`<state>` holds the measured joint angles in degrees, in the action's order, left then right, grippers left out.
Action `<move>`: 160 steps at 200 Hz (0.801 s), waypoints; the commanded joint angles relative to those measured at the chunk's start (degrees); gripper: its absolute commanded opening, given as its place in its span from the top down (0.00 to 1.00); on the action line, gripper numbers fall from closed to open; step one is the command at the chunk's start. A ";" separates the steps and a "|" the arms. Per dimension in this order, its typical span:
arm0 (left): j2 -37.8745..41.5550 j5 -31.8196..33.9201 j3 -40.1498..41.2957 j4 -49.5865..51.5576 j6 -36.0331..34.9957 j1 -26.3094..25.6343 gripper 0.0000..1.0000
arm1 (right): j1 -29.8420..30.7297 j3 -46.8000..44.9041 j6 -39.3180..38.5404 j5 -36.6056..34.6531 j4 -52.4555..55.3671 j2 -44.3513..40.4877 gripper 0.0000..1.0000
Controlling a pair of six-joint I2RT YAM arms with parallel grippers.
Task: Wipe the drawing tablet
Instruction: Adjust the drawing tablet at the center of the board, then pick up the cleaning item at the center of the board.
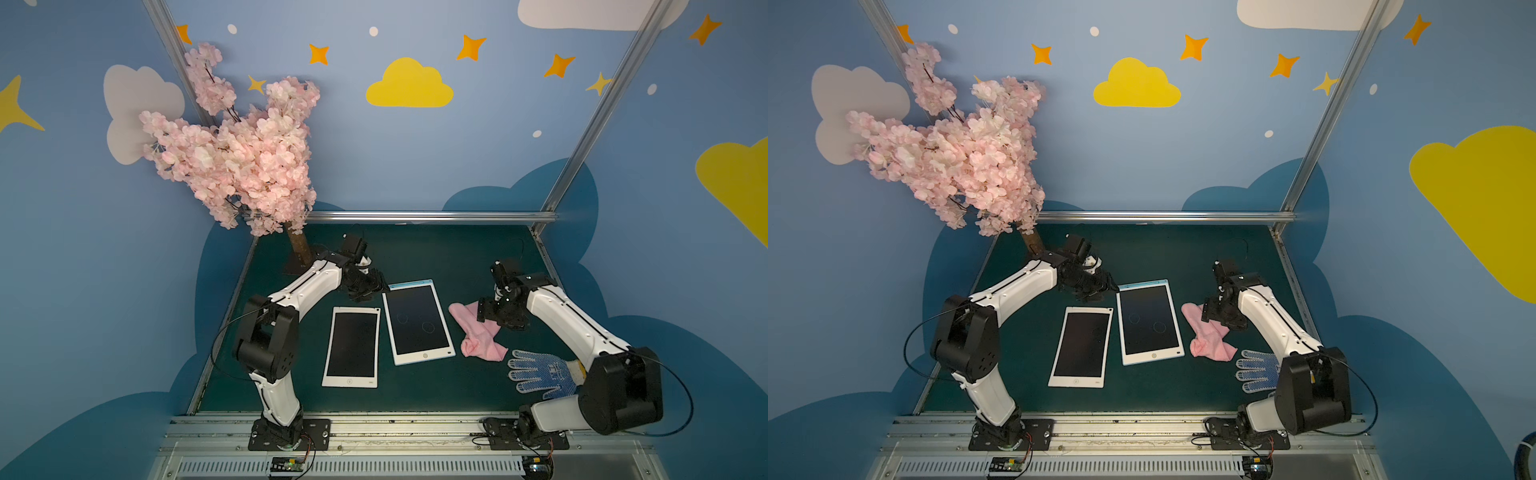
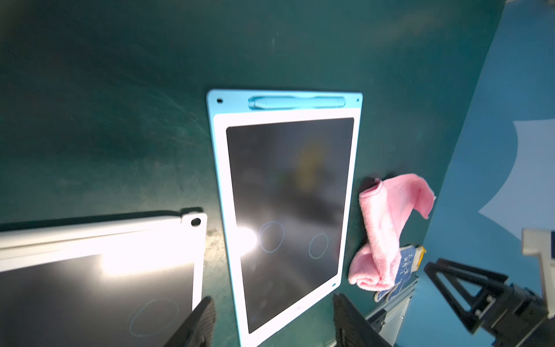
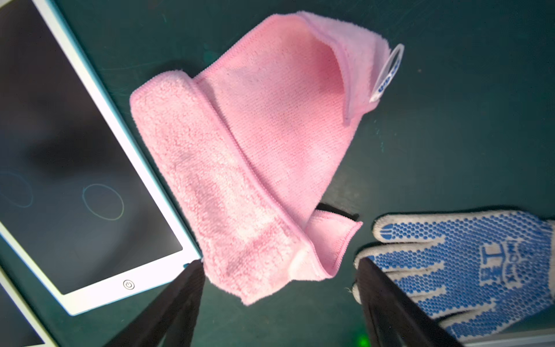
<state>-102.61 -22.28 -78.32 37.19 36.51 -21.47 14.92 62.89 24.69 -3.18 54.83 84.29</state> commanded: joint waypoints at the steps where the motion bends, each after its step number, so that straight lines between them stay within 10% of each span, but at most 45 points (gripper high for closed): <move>1: 1.56 -0.74 1.09 -0.54 0.85 -0.25 0.36 | -1.83 3.91 -4.05 5.53 3.76 4.51 0.20; 114: 2.73 0.31 2.04 -0.71 1.84 -2.34 0.36 | -4.02 -0.42 0.61 10.92 -4.43 15.76 0.37; 138: 2.85 0.56 2.21 -0.70 1.81 -2.47 0.37 | -4.28 -1.26 1.25 10.76 -5.28 16.67 0.51; 160: 2.90 0.42 2.47 -0.89 1.80 -2.46 0.39 | -4.39 -1.64 1.74 10.49 -5.36 16.45 0.92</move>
<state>-100.73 -22.06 -76.66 36.34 38.04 -23.86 10.94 61.95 24.97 7.22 49.98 100.53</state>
